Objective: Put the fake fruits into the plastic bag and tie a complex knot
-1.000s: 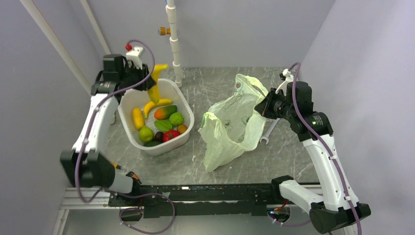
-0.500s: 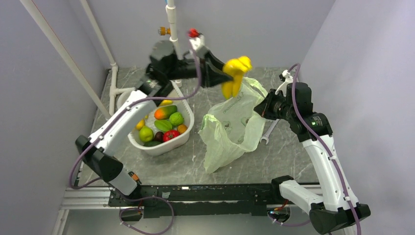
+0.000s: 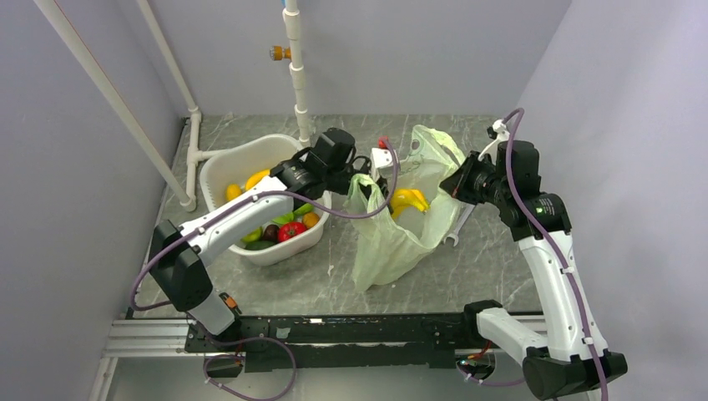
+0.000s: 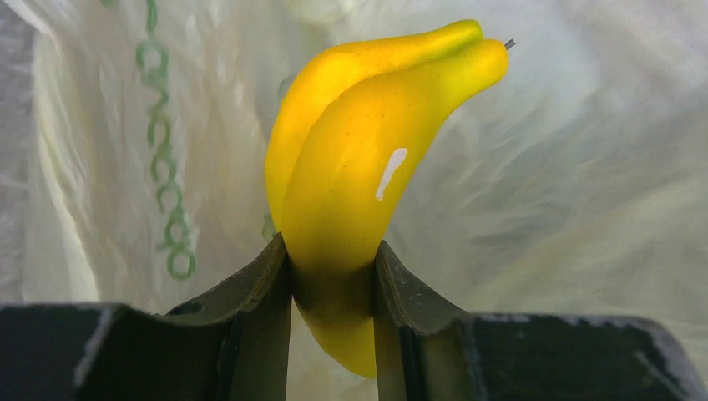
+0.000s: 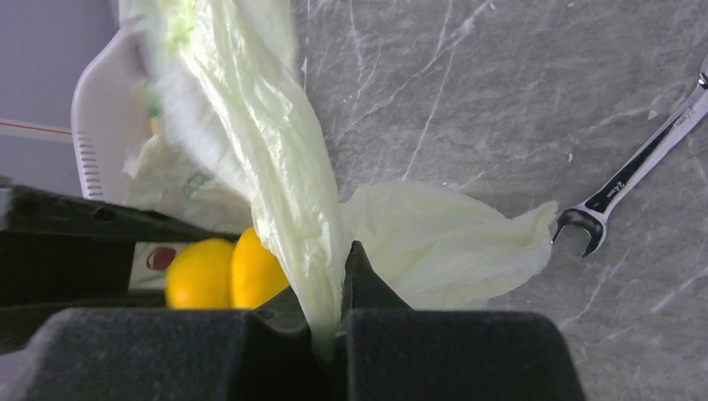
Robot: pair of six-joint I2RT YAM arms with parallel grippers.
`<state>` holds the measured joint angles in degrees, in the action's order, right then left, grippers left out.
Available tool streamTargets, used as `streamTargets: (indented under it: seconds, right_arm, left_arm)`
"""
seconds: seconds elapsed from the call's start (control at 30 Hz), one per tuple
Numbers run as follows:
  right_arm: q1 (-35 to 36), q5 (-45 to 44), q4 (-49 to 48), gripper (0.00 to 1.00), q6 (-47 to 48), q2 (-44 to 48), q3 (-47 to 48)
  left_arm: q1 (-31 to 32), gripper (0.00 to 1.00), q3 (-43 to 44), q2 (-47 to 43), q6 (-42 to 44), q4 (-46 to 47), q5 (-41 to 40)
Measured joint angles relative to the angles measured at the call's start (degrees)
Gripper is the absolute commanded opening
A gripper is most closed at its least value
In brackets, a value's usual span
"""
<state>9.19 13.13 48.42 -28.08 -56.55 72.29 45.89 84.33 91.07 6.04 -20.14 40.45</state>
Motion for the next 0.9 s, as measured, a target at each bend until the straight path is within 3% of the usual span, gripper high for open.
streamTargets:
  seconds: [0.07,0.13,0.17,0.23,0.27,0.3,0.43,0.77,0.9]
  right_arm:
    - [-0.3,0.2,-0.1,0.0,0.0,0.2,-0.6]
    - [-0.6,0.8,-0.6,0.0,0.0,0.8,-2.5]
    - [-0.6,1.2,-0.8,0.0,0.1,1.0,-3.6]
    - [-0.7,2.1,-1.7,0.0,0.3,1.1,-5.5]
    - [-0.6,2.6,-2.3,0.0,0.5,1.0,-6.4]
    - [-0.6,3.0,-2.9,0.0,0.7,1.0,-7.2]
    - [-0.6,4.0,-5.4,0.0,2.0,1.0,-9.1]
    - [1.0,3.8,-8.0,0.0,6.2,2.6,-10.4]
    - [1.4,3.4,-8.6,0.0,7.4,3.3,-10.4]
  left_arm:
    - [0.1,0.0,0.3,1.2,6.4,-3.7,-3.2]
    - [0.0,0.07,-1.0,2.4,11.8,-4.5,-5.9]
    - [-0.1,0.17,-3.0,2.6,14.5,-3.7,-7.2]
    - [-0.3,0.5,-7.0,2.5,18.0,-2.8,-8.5]
    - [-0.4,0.57,-8.9,2.5,19.5,-2.4,-8.9]
    - [-0.4,0.72,-10.1,2.5,20.3,-2.2,-8.9]
    - [-0.4,0.97,-10.4,1.8,20.5,-1.2,-8.5]
    - [-1.8,0.99,5.9,-4.9,9.1,4.4,-6.3]
    - [-9.0,0.98,6.5,-10.5,0.1,6.9,-5.5]
